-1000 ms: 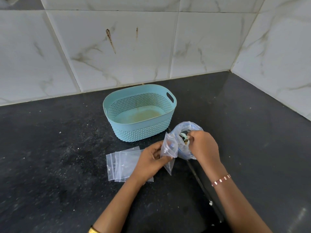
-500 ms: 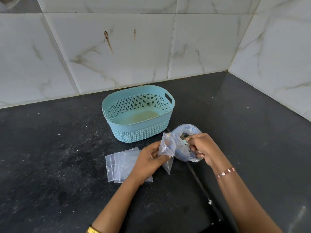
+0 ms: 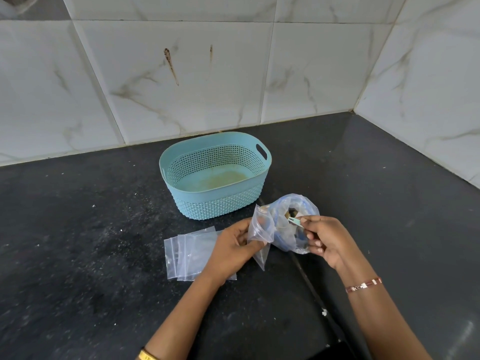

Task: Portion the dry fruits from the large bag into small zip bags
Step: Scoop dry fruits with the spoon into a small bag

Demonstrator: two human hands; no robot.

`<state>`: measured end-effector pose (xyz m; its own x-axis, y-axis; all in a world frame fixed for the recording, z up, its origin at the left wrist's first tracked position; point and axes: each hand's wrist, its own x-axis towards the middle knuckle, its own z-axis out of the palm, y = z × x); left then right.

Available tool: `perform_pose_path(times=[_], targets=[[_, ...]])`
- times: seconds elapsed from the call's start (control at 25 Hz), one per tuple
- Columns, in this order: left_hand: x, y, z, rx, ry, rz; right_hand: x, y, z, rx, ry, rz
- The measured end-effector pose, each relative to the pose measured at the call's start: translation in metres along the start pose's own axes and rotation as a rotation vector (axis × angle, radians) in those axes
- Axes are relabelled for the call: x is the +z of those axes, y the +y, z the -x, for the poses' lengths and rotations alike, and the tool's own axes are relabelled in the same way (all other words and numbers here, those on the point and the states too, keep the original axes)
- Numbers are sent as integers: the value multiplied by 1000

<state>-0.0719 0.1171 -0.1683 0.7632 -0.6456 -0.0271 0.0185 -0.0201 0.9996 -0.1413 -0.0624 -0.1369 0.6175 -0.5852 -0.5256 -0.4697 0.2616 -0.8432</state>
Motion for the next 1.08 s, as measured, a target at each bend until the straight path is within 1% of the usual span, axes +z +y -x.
perform_pose_path(times=[0.28, 0.48, 0.68, 0.8, 0.88, 0.96, 1.0, 1.08], targets=[[0, 1, 2, 4, 3, 6, -15, 1, 11, 19, 11, -54], [0, 2, 2, 8, -10, -10, -24, -2, 20, -24, 29, -70], [0, 3, 3, 6, -7, -13, -31, -15, 39, -79, -33, -107], [0, 1, 2, 8, -9, -7, -21, -23, 56, -134, -94, -104], [1, 1, 2, 9, -12, -5, -7, -24, 64, -175, -116, -50], [0, -1, 1, 11, -16, 2, 7, -23, 67, -253, -85, 81], [0, -3, 1, 12, -18, 11, 14, -21, 66, -326, -36, 202], [0, -4, 1, 10, -16, 32, 24, -12, 65, -552, 104, 509]])
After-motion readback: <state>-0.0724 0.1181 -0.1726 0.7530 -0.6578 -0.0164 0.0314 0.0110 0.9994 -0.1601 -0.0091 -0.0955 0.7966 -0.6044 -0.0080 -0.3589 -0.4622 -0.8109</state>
